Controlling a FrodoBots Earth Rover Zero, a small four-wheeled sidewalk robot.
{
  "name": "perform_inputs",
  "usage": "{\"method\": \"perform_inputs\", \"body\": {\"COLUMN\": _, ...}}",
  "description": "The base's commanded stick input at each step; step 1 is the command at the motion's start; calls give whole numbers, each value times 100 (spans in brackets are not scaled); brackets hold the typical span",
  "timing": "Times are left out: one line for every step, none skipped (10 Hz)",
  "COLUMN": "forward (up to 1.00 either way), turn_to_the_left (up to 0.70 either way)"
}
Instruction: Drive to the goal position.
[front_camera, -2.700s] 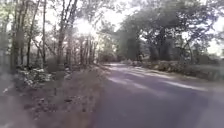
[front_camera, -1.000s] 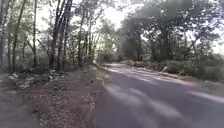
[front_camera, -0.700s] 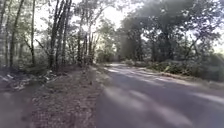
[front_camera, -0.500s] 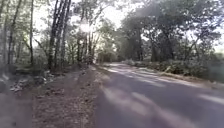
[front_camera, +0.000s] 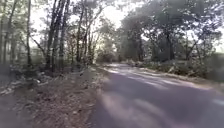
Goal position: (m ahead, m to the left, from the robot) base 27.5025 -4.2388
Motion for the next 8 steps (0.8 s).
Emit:
{"method": "perform_inputs", "body": {"forward": 70, "turn_to_the_left": 1}}
{"method": "perform_inputs", "body": {"forward": 70, "turn_to_the_left": 1}}
{"method": "perform_inputs", "body": {"forward": 70, "turn_to_the_left": 1}}
{"method": "perform_inputs", "body": {"forward": 70, "turn_to_the_left": 1}}
{"method": "perform_inputs", "body": {"forward": 70, "turn_to_the_left": 1}}
{"method": "perform_inputs", "body": {"forward": 70, "turn_to_the_left": 1}}
{"method": "perform_inputs", "body": {"forward": 70, "turn_to_the_left": 1}}
{"method": "perform_inputs", "body": {"forward": 70, "turn_to_the_left": 1}}
